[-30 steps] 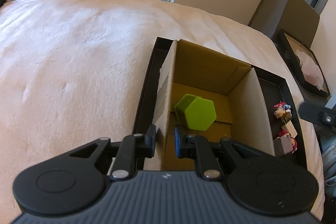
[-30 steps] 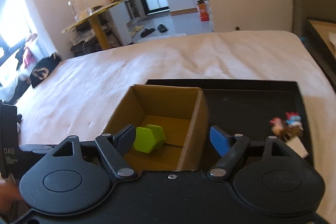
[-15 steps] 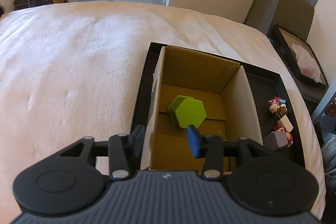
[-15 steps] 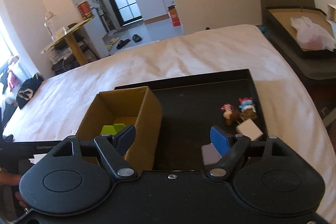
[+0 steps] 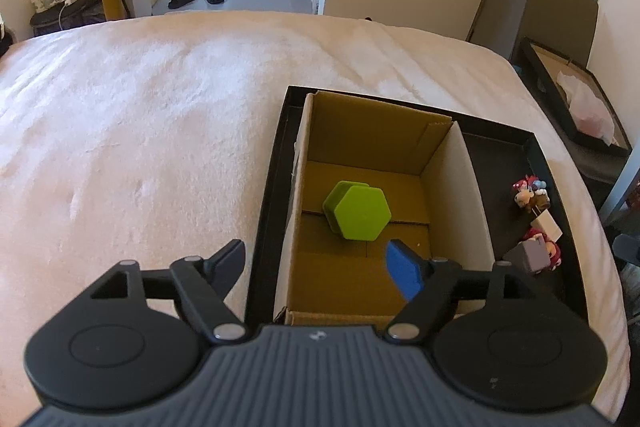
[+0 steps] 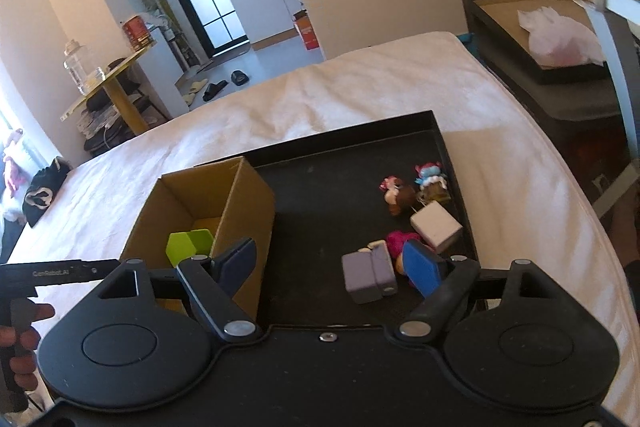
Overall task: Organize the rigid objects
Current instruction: 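Move the right gripper to the lavender cube and close on it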
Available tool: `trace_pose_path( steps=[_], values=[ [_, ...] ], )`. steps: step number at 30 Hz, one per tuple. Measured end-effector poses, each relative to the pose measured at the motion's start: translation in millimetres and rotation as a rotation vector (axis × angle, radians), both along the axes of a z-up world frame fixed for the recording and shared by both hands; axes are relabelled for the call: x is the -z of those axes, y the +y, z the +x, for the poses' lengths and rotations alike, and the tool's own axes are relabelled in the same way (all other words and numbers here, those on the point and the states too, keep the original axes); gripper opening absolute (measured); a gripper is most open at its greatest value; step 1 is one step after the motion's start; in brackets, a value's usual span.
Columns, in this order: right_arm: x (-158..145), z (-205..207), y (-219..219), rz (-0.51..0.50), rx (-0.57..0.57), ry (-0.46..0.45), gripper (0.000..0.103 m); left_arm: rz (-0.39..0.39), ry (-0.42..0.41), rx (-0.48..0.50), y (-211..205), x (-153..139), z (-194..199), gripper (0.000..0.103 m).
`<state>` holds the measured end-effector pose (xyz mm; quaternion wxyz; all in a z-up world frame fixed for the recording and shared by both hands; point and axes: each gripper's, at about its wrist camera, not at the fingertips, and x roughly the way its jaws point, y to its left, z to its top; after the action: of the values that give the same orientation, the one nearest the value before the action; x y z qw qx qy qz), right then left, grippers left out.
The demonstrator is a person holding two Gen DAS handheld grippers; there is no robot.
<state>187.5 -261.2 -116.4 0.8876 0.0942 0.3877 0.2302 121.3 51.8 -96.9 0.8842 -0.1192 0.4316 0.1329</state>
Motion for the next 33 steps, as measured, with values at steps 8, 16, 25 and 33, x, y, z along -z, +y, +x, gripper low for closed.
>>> trace_pose_path(
  steps=[8,16,25,33],
  values=[
    [18.5,4.2,-14.6,-0.002,0.021,0.037,0.08,0.025,0.026,-0.018,-2.9,3.6,5.1,0.078],
    [32.0,14.6,-14.8,-0.003,0.0,0.068,0.079,0.042,0.043,-0.033,-5.4,8.6,15.8,0.078],
    [52.2,28.1,-1.7,-0.039,-0.039,0.108,0.079,0.071,0.087,-0.046,-8.8,18.8,32.7,0.078],
    [73.5,40.0,18.5,-0.07,-0.082,0.14,0.076,0.088,0.106,-0.078,-5.4,31.5,41.0,0.078]
  ],
)
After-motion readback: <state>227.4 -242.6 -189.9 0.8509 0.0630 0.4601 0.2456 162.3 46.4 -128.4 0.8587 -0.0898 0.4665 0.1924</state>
